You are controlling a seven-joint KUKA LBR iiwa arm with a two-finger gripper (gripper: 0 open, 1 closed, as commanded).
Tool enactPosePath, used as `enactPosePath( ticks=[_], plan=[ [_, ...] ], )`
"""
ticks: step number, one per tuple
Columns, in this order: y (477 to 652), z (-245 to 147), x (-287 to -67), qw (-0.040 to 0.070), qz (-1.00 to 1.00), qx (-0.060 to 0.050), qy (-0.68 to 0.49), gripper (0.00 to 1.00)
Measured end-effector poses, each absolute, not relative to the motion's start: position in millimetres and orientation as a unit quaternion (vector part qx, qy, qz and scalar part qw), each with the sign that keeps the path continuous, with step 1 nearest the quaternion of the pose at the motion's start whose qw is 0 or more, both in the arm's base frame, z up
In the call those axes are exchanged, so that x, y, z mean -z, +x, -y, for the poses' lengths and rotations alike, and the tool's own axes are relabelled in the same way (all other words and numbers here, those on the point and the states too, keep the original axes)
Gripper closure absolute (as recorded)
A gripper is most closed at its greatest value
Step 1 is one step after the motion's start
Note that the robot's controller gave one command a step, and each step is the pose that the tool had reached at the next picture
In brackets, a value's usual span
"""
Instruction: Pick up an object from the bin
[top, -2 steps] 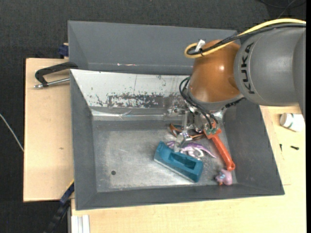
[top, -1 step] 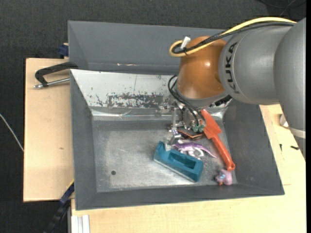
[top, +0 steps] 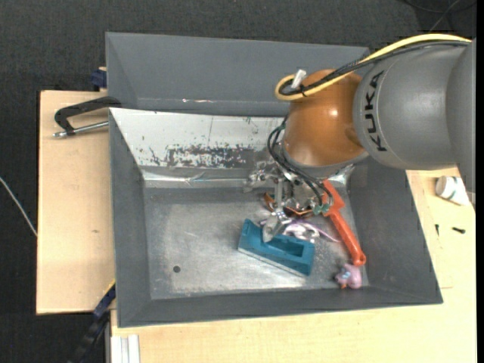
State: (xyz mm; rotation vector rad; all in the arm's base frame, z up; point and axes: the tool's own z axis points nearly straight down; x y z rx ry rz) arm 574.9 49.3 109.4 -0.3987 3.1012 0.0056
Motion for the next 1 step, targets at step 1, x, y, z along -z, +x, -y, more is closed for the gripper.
enactPosePath(
  ticks=[1],
  plan=[
    [517.4, -39.4, -81.2, 0.005, -0.997, 0.004, -0.077, 1.0]
  ],
)
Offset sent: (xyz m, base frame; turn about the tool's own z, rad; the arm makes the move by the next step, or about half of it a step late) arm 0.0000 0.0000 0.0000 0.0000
